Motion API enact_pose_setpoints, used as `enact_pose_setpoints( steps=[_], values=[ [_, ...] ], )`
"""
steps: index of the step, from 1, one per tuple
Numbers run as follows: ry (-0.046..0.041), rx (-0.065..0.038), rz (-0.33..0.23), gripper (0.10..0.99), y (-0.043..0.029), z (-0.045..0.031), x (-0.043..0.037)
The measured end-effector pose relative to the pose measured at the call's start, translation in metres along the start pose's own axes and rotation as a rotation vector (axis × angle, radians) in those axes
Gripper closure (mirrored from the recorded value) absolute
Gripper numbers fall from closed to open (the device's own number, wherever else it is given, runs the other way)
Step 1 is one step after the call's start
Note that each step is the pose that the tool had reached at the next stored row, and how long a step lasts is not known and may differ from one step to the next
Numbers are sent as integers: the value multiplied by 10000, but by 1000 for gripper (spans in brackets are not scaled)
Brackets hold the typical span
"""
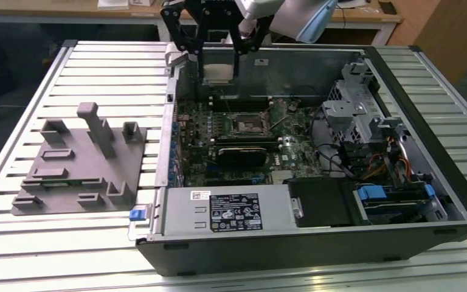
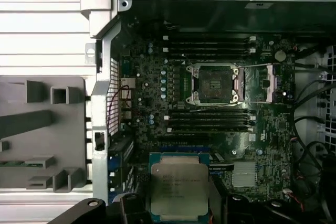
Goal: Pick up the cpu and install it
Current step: 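Pick up the cpu and move it towards the insertion slot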
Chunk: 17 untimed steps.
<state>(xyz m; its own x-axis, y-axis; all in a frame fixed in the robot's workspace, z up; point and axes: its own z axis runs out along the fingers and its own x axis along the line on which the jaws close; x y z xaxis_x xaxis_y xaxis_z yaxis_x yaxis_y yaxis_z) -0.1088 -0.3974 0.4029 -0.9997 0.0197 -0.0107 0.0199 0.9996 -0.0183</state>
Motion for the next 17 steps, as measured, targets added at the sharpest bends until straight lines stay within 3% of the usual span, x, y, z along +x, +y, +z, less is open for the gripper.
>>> enact_pose_setpoints(
  steps=[3, 5, 7, 8, 17],
  values=[
    [1, -62, 1, 553, 51, 0, -51],
    [7, -315, 4, 553, 61, 1, -103],
    [14, -665, 8, 553, 66, 1, -148],
    [17, -763, 8, 553, 70, 2, -171],
    [44, -781, 9, 553, 103, 64, -536]
  ],
)
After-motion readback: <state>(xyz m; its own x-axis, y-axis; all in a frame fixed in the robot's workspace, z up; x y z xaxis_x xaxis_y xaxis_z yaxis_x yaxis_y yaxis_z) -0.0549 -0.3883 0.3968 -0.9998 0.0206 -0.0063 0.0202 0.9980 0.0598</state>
